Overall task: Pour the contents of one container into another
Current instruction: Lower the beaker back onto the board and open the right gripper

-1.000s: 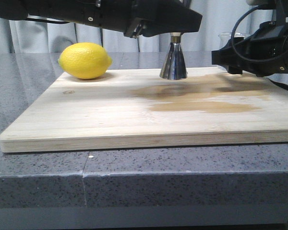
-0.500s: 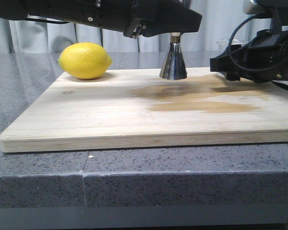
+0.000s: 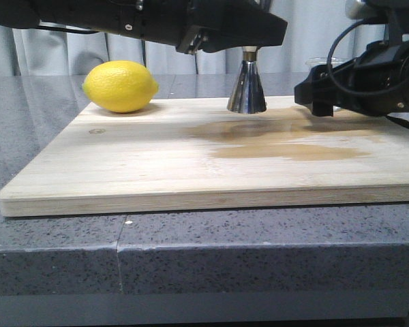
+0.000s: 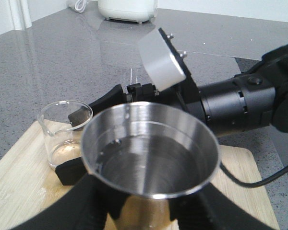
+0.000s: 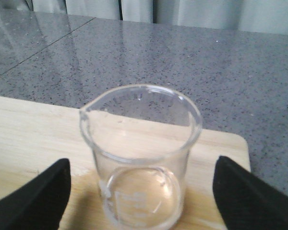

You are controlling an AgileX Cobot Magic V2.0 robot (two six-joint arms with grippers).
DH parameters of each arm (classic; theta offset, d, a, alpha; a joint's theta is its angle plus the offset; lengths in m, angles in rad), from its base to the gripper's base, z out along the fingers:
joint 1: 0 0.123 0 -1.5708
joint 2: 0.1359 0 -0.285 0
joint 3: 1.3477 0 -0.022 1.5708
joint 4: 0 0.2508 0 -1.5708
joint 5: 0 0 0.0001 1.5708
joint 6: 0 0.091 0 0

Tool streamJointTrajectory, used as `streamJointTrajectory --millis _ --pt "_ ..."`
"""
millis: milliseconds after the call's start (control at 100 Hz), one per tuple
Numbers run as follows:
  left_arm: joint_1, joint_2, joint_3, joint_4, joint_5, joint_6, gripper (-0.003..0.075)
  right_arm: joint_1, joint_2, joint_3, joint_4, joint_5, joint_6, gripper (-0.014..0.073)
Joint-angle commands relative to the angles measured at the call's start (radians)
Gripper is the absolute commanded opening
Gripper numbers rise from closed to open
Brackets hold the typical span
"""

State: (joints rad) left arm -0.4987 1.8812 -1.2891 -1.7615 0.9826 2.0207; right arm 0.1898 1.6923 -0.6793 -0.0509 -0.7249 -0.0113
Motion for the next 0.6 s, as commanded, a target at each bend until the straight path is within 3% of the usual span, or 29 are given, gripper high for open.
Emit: streamJointTrajectory --millis 0,300,590 --pt "-0.004 -0.061 -0.031 -0.079 0.054 -0.012 0.0264 -0.005 -0.09 -0.001 0.006 -0.024 -0.007 0.0609" --pt "-0.004 -0.061 -0.031 -0.079 0.054 -0.012 0.0264 -0.005 -0.35 0.135 0.008 0.112 -0.005 0.0608" --pt "-0.004 -0.061 -0.031 -0.079 0.054 -0.012 0.0264 -0.005 -0.581 0.151 0.008 0.44 -0.005 0.0603"
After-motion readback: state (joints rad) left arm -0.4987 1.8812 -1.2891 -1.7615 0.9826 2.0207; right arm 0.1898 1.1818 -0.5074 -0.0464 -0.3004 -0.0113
